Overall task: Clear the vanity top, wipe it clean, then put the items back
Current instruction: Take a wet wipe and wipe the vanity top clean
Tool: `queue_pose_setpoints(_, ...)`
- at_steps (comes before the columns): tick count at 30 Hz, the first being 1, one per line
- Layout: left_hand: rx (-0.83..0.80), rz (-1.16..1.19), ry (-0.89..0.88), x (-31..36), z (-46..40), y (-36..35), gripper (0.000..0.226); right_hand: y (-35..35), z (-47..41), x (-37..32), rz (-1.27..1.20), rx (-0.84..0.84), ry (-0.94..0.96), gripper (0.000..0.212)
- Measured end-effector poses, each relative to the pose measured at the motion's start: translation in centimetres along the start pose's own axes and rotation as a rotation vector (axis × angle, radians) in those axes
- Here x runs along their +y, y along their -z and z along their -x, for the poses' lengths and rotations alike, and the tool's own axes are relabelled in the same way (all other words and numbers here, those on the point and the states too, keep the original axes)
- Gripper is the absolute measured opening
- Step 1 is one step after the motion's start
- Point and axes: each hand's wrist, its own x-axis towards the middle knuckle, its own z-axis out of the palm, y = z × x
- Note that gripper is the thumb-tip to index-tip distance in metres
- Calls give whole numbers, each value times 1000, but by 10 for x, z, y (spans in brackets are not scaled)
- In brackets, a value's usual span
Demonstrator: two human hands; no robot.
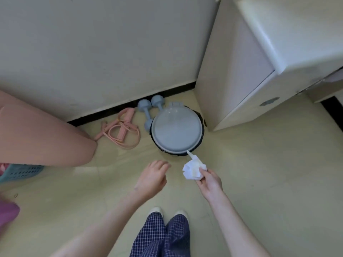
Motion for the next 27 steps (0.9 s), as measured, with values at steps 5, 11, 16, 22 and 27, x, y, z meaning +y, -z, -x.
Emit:
queue_pose_setpoints(5,-17,10,-50,-38,-49,-76,42,21,-89,32,-40,18,19,11)
queue_pose_setpoints(11,71,-168,-206,-80,-90,-168,59,51,-203,74,-35,47,-38,27)
queue_pose_setpoints(16,74,-283,-270,-120,-108,-210,73,55,-264,92,-75,18,-28,29)
queue_pose_setpoints(22,61,-281,-290,-126,-119,-209,73,54,-272,107,-72,17,-54,15)
queue_pose_setpoints(27,6,-289,-304,-119,-124,-189,66,51,-246,104,-62,2,-91,10)
